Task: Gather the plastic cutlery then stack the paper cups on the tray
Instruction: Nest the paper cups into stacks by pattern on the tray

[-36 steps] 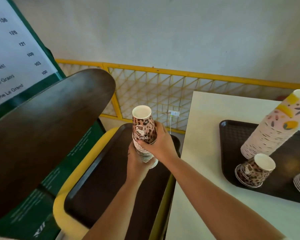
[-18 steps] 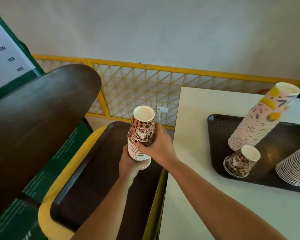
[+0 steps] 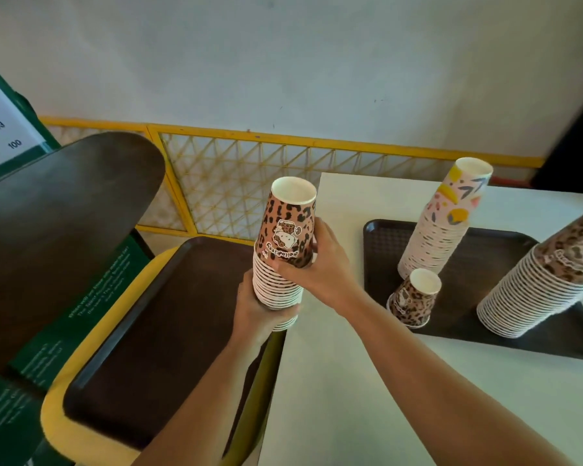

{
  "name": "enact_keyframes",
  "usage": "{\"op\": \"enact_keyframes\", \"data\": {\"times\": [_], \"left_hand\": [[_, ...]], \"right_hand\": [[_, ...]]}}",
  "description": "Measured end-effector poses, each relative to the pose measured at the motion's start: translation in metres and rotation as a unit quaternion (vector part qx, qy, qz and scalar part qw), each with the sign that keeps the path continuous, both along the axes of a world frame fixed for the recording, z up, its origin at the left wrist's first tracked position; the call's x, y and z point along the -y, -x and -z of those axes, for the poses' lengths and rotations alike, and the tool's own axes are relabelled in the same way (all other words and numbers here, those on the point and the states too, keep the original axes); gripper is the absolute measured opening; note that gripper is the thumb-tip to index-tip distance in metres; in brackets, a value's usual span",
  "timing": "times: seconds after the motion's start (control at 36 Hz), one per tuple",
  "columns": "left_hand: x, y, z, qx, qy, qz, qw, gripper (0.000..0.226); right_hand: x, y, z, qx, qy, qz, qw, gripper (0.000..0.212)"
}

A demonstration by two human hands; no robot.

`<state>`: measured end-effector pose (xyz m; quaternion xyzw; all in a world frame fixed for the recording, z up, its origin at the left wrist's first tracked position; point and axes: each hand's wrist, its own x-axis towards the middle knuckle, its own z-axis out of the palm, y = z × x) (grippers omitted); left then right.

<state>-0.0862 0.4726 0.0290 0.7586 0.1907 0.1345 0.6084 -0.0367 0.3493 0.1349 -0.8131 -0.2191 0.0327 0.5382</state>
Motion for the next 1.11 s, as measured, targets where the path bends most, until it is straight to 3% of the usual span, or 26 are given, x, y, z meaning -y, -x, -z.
{"op": "enact_keyframes", "data": {"times": [0.22,0.42,0.67,0.94,1.03,1.11], "left_hand": [[0.071,-0.002,0.000,0.020,0.057,0.086,0.994,0.095],[0.117,-0.004,0.003,-0.031,0.052,0.117,0.991,0.084],[0.138,-0.008,0.000,-0.052,0.025,0.143,0.988,0.084],[0.144,-0.016,0.003,-0.063,-0.020,0.143,0.988,0.085],[0.145,-0.019,0.003,-0.064,-0.027,0.138,0.988,0.083],[0.144,-0.020,0.004,-0.065,-0.021,0.125,0.990,0.082]], "right_hand": [[0.073,0.003,-0.010,-0.012,0.044,-0.015,0.999,0.081],[0.121,-0.001,-0.023,-0.005,0.007,0.048,0.999,0.071],[0.156,-0.009,-0.030,0.039,-0.021,0.079,0.996,0.050],[0.170,-0.025,-0.037,0.073,-0.048,0.142,0.986,0.041],[0.176,-0.034,-0.038,0.064,-0.090,0.178,0.978,0.035],[0.184,-0.044,-0.037,0.025,-0.174,0.211,0.962,0.045]]}}
